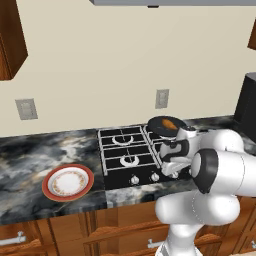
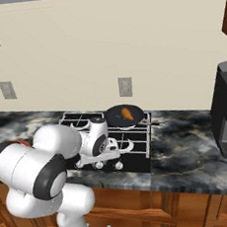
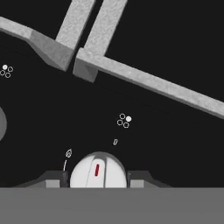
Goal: Pick the croissant and place it on the pan. Then turn on the stove to warm the croissant.
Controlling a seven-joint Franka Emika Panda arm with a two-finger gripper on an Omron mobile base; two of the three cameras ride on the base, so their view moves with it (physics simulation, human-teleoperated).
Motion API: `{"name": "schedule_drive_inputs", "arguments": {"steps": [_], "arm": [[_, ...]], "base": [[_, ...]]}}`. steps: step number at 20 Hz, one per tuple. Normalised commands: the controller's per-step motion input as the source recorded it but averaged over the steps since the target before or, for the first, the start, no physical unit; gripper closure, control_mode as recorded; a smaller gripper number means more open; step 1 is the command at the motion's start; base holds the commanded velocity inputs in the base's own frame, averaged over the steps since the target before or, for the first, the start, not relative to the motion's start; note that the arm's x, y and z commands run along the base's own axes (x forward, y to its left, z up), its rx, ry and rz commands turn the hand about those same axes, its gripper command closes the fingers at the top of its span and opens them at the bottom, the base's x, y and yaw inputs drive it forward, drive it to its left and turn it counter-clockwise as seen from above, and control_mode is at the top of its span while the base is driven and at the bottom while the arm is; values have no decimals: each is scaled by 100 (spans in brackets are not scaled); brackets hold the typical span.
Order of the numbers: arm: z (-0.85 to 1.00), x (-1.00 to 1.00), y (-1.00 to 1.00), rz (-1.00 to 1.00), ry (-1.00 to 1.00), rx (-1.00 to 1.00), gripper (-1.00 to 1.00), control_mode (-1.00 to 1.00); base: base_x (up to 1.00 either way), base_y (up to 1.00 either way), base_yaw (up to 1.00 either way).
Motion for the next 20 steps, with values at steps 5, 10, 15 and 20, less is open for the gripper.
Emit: {"name": "schedule_drive_inputs", "arguments": {"steps": [5, 10, 15, 20], "arm": [[-21, -4, 0, 12, 0, 0, 100, -100], [-19, -5, 0, 10, -2, 0, 100, -100], [-19, -9, 0, 9, -8, 0, 100, -100], [-26, -5, 0, 11, -9, 0, 100, -100]], "base": [[0, 0, 0], [0, 0, 0], [0, 0, 0], [0, 0, 0]]}}
